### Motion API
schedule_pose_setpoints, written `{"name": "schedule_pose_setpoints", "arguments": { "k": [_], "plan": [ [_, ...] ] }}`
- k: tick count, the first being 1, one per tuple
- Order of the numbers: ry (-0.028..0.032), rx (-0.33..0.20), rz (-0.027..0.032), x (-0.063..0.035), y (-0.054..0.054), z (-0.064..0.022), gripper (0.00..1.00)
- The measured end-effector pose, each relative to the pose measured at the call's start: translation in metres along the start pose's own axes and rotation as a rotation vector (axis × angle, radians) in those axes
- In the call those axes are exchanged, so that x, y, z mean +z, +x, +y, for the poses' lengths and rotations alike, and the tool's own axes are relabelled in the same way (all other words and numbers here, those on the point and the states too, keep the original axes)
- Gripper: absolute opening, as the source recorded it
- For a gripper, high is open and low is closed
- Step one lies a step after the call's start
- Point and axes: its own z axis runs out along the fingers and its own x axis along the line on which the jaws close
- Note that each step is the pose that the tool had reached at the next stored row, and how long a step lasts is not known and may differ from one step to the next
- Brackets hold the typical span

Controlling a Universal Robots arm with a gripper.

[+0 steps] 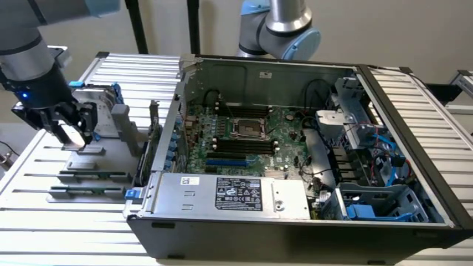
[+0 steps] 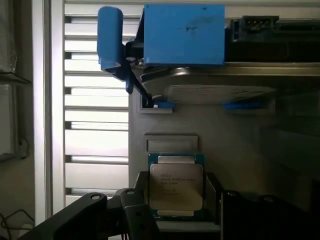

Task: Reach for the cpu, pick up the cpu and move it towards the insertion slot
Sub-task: 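Pick up the cpu and move it towards the insertion slot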

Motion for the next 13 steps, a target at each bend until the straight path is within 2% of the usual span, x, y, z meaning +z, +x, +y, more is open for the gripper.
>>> {"name": "schedule_pose_setpoints", "arguments": {
  "k": [7,13],
  "plan": [
    [-0.0001,0.0,0.0003,-0.0319,-0.01,0.0006,0.54],
    [-0.0002,0.0,0.0004,-0.0594,-0.026,0.0011,0.54]
  ]
}}
